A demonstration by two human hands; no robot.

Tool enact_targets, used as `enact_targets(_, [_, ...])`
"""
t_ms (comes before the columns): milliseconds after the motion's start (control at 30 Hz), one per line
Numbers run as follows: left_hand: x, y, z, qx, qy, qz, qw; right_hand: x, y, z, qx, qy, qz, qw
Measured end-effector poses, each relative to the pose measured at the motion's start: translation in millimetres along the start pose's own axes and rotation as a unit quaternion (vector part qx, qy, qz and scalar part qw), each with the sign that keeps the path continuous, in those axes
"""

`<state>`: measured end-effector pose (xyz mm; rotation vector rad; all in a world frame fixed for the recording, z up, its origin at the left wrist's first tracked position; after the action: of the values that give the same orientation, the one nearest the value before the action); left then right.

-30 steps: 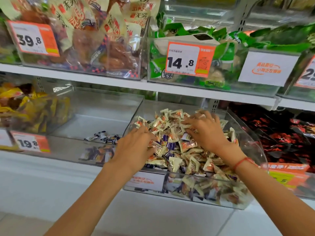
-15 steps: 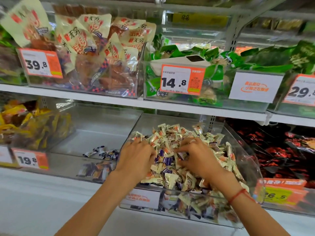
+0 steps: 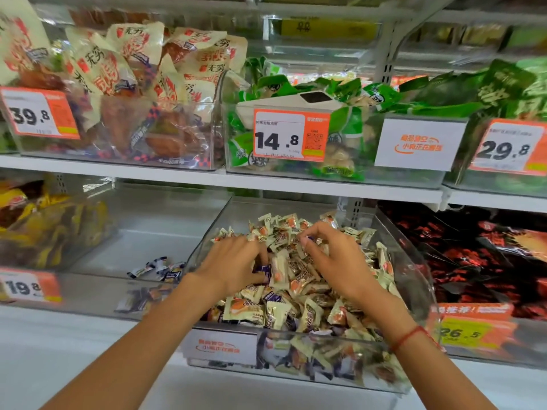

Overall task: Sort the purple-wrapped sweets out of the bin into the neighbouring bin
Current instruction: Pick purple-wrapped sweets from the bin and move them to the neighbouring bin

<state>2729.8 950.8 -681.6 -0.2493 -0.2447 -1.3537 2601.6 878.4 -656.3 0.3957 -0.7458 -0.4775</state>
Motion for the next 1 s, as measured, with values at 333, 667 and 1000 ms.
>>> enact_targets(333, [1,0,-18,0.003,0.112,-0.003,0.994,-3,7,-13,-0.093,0.052,-0.002,0.994])
enact_targets(667, [9,-1,-16,0.005,0.064,0.019,0.998,-3,-24,18,-0.091,0.025,-0.051,0.994])
enact_targets(1000, [-55,3,24,-0.083,-0.08,0.064,0.991,-3,21,-22,0.023,0.106,0.004,0.994])
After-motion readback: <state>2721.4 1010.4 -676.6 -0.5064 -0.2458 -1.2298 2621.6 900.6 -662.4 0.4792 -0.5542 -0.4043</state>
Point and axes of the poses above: each hand's wrist, its own x-axis towards the middle knuckle, its own z-axis out of the back of the hand, y = z × x, the point moved 9 cm from there along x, towards the middle knuckle
